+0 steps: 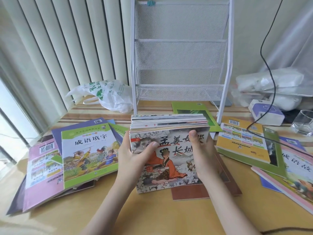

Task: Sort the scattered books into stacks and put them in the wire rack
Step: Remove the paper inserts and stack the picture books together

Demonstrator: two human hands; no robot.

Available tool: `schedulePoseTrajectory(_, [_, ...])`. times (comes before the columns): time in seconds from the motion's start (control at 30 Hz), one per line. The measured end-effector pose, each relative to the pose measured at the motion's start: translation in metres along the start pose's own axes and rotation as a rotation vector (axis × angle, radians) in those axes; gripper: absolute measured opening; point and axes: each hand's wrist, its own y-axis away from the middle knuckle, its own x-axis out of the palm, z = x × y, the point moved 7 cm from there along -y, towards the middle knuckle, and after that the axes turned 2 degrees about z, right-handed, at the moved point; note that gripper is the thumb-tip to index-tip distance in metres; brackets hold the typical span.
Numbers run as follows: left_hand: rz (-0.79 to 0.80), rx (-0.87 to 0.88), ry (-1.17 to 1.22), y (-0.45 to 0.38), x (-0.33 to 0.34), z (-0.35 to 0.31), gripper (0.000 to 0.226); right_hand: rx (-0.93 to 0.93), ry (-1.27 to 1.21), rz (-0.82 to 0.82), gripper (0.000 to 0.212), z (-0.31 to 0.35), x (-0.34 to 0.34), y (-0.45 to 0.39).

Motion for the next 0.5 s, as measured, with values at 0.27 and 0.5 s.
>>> schedulePoseTrajectory(0.27, [-0.117, 0.056, -0.136, -0.009, -0.006, 0.003, 0.044, 0.018, -0.027, 0.010, 0.087, -0.001, 0.003, -0.009])
schedulePoseTrajectory(0.5, [-0.125, 0.151, -0.211, -0.098, -0.006, -0.031, 0.043, -0.134, -0.100, -0.007, 0.045, 0.025, 0.033, -0.089])
